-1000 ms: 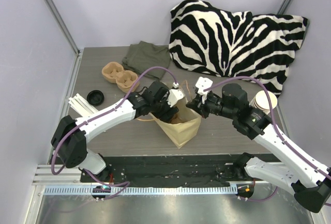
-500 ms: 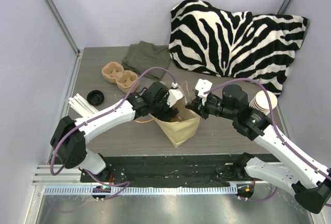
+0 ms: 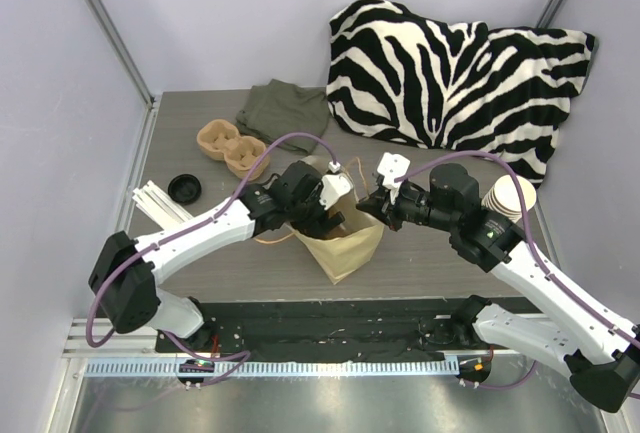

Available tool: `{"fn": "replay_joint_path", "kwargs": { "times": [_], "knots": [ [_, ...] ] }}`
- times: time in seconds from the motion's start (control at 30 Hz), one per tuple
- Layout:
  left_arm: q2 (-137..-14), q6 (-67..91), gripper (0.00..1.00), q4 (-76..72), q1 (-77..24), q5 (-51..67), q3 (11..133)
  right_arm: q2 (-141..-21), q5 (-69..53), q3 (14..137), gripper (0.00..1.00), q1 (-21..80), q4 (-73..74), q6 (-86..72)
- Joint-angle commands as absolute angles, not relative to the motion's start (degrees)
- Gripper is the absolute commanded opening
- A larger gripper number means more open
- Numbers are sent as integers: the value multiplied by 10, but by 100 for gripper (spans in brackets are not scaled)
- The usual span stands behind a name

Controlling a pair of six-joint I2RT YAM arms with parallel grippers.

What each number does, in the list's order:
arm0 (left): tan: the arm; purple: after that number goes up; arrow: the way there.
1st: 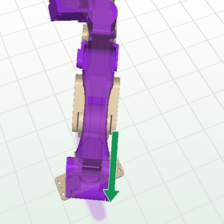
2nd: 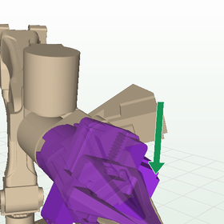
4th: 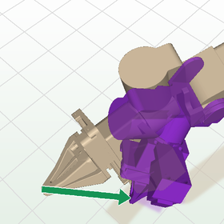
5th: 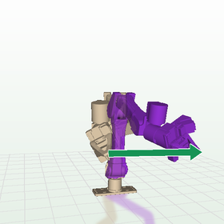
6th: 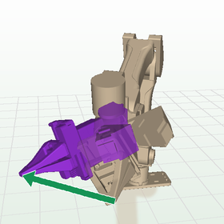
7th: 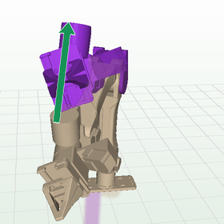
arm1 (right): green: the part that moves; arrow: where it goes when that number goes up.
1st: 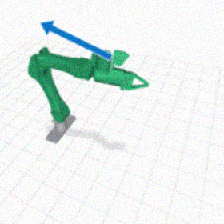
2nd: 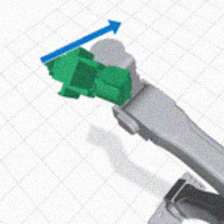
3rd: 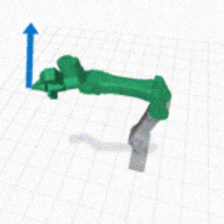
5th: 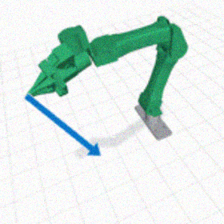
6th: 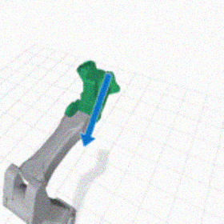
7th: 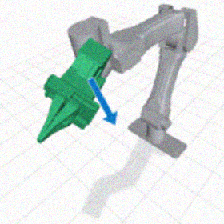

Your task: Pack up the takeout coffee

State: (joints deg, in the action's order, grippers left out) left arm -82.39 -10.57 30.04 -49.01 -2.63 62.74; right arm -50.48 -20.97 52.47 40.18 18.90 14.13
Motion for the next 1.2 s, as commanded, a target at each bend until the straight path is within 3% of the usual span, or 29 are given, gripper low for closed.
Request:
{"fn": "replay_joint_path", "kwargs": {
  "times": [0.0, 1.17],
  "knots": [
    [-794, -123, 100, 265, -496, -31, 628, -504, -220, 530, 1, 409, 166, 130],
    [-702, -164, 100, 257, -513, -4, 642, -536, -134, 548, 1, 408, 160, 93]
  ]
}}
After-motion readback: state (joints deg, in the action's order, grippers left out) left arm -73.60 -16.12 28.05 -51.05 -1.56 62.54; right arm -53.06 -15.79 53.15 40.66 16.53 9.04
